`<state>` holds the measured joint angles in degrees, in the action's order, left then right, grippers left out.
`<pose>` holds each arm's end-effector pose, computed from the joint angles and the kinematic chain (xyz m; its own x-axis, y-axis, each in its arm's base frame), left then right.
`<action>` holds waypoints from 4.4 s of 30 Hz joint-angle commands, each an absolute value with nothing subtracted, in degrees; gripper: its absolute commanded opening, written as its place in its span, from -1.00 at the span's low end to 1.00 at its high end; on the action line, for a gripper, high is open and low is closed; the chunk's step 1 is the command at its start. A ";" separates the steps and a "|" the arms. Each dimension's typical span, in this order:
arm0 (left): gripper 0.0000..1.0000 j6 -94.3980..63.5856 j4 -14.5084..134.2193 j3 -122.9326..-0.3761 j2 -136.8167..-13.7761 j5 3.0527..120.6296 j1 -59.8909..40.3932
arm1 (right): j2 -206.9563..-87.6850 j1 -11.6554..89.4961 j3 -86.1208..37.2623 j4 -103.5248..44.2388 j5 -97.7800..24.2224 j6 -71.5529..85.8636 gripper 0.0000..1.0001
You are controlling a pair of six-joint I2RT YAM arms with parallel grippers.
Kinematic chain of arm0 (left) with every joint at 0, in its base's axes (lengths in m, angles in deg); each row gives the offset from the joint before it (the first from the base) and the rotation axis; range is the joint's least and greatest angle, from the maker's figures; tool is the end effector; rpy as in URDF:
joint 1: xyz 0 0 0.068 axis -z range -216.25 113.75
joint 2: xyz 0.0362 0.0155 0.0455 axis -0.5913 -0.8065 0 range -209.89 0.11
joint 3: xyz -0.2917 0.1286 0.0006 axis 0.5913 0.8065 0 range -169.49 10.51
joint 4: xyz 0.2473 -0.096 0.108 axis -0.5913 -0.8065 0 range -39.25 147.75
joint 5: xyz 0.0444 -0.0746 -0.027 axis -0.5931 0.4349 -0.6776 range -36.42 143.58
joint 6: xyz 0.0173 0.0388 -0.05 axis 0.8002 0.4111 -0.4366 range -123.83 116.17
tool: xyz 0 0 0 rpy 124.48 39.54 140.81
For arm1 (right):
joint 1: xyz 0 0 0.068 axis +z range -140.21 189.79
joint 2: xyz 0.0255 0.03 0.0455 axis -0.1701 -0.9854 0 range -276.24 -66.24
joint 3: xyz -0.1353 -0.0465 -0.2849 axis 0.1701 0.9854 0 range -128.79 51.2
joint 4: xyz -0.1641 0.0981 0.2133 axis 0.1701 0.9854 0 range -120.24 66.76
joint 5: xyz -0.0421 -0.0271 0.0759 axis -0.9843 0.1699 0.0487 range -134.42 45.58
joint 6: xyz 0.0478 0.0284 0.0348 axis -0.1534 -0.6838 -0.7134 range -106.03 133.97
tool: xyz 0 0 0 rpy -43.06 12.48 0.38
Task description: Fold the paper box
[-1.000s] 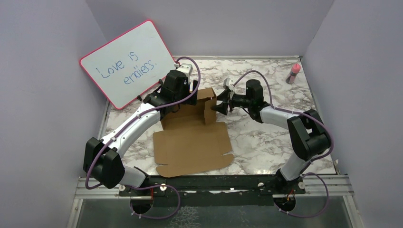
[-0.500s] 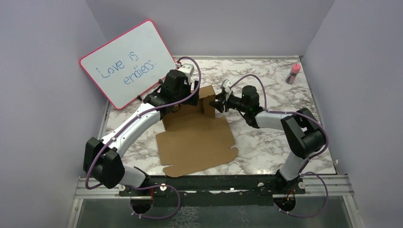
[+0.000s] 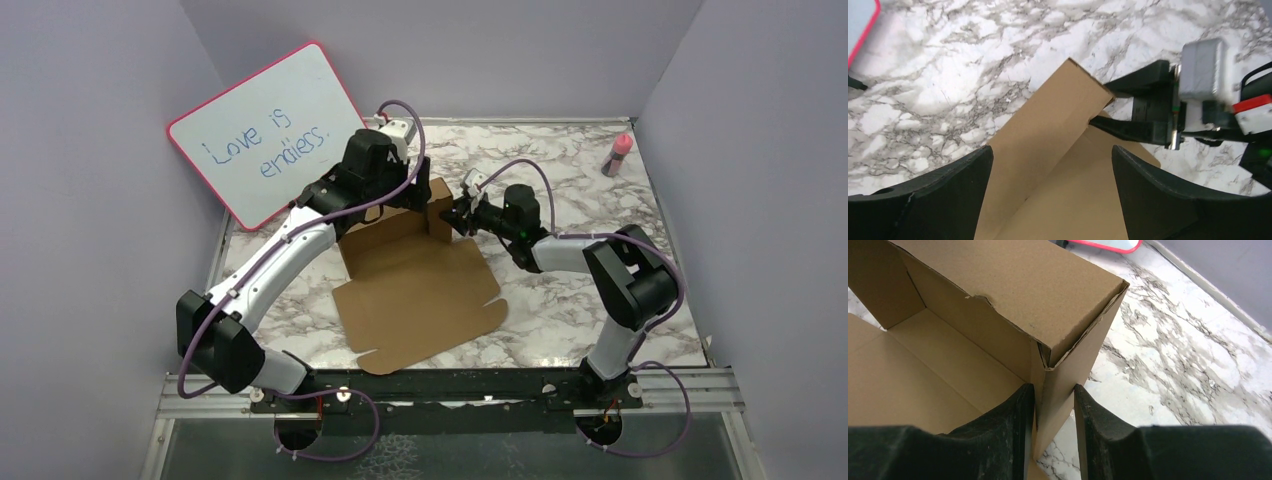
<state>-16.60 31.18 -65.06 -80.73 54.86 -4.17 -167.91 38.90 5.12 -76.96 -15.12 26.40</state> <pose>0.2985 -0.1885 0.3893 -0.5569 0.0881 -0.8259 0.4346 0.8783 -0.1993 0.3403 0.2183 0.2099 0.0507 -0.1865 -0.9811 -0.8558 0.4983 -0.1390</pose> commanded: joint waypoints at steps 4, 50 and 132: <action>0.78 -14.60 30.29 -73.06 -86.67 55.78 -7.54 | -169.85 39.50 5.61 -79.18 -16.67 26.53 -0.24; 0.55 -28.16 40.73 -67.33 -94.86 85.75 -11.02 | -175.47 41.88 4.24 -90.61 -39.39 17.14 -0.60; 0.62 -19.86 4.73 -78.34 -94.22 0.00 24.00 | -125.77 42.06 29.55 -56.39 -58.15 -4.36 0.80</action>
